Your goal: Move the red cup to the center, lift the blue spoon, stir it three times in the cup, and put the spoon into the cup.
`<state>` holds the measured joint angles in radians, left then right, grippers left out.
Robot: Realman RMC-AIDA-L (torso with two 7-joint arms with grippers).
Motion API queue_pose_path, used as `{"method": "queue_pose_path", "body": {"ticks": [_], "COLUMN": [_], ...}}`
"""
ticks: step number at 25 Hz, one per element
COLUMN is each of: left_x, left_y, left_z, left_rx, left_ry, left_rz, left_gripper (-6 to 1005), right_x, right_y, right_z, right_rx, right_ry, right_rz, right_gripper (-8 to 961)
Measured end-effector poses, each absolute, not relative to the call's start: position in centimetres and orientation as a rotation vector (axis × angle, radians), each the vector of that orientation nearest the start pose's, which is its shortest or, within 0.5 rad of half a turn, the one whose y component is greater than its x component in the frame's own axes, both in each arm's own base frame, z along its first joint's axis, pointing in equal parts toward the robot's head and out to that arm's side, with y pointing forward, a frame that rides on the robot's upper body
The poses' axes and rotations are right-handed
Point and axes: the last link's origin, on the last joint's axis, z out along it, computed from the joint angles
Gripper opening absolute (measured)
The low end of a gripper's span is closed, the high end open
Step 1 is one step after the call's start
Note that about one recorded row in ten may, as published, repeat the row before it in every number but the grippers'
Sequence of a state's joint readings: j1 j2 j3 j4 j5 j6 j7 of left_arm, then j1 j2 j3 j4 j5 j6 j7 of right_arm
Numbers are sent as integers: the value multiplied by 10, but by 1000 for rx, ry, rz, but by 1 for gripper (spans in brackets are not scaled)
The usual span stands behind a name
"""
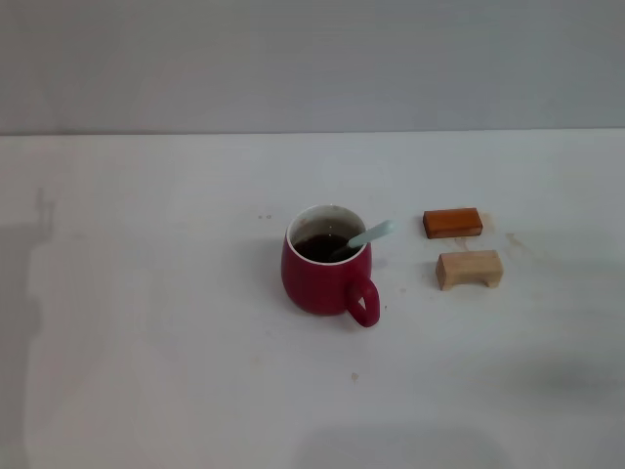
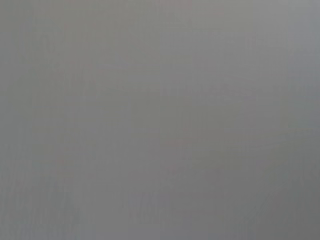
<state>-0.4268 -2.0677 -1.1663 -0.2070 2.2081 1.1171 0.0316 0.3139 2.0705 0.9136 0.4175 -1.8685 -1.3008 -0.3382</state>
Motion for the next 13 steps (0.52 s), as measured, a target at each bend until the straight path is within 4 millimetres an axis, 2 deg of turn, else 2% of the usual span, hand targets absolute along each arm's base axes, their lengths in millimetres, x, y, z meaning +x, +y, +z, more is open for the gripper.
{"method": "queue_pose_path", "body": {"ticks": [13], "left_x": [-350], "left_y": [343], "left_z": [37], "left_rx": [-1246], "left_ry": [-559], "left_rz": [-616], "left_gripper": [661], "right_x": [341], "right_y": [317], "right_z": [46], "right_rx": [-1093], "right_ry": [396], "right_rz": [552], "right_gripper": [748]}}
